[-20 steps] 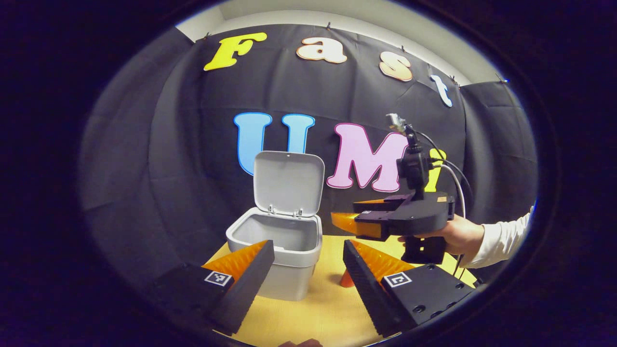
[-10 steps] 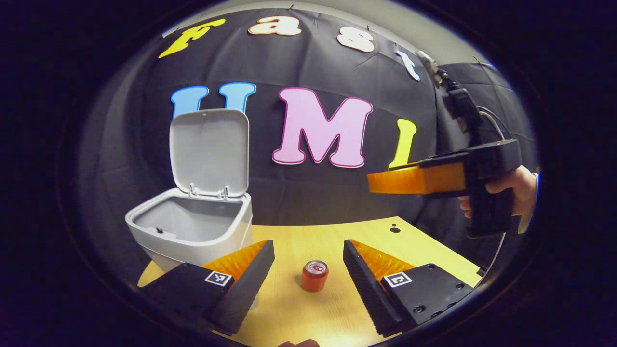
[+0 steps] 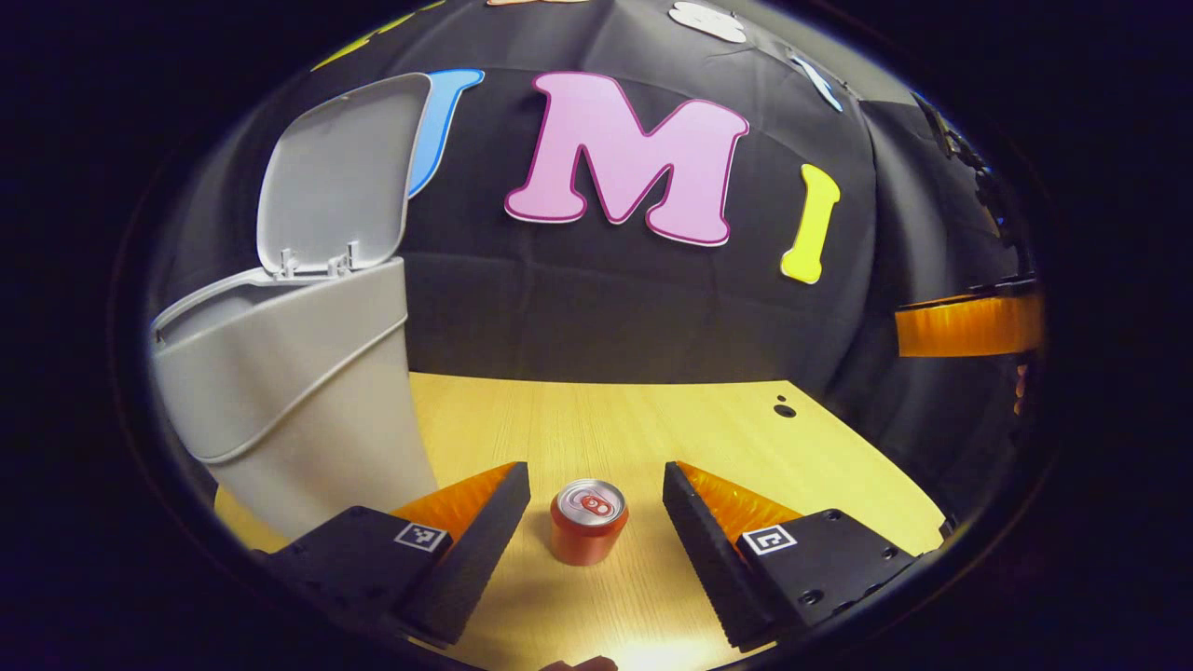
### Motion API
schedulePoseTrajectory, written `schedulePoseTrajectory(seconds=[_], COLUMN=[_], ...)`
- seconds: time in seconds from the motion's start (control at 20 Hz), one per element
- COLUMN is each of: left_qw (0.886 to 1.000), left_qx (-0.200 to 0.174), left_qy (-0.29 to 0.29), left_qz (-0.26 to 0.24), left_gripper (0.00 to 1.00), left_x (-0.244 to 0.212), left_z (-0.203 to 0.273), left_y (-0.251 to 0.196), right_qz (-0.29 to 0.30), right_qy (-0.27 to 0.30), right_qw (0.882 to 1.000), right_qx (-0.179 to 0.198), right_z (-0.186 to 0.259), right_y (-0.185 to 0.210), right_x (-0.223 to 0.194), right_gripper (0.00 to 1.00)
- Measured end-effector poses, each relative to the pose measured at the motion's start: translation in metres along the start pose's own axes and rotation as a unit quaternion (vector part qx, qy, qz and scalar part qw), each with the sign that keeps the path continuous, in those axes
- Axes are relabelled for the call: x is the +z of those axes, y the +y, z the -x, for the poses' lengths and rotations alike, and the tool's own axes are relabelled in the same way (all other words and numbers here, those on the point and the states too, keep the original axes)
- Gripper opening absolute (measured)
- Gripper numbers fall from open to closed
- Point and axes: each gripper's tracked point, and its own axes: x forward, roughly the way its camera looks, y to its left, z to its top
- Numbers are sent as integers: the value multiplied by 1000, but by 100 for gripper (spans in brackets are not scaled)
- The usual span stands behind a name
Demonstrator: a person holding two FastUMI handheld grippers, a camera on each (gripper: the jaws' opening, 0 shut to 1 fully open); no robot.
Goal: Press the lid of the desktop garbage bin to open it, pick up the crumpled paper on the desktop and throw it into the bin, then pick up the pop can on the desktop and drop it into the bin, and finally close the garbage bin lid.
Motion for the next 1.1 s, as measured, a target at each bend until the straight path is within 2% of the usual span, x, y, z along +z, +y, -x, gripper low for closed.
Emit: schedulePoseTrajectory(seconds=[0.4,1.0,1.1], left_qw=[999,994,994], left_qx=[4,26,24], left_qy=[37,110,110], left_qz=[-30,7,9], left_gripper=[99,99,94], left_x=[-21,-77,-77], left_z=[-54,-76,-73], left_y=[-4,13,17], right_qz=[-25,-30,-30], right_qy=[21,43,43], right_qw=[999,999,999], right_qx=[-3,0,-1], right_z=[-18,-31,-32], right_y=[-21,-18,-17], right_x=[-16,-30,-30], right_gripper=[94,94,94])
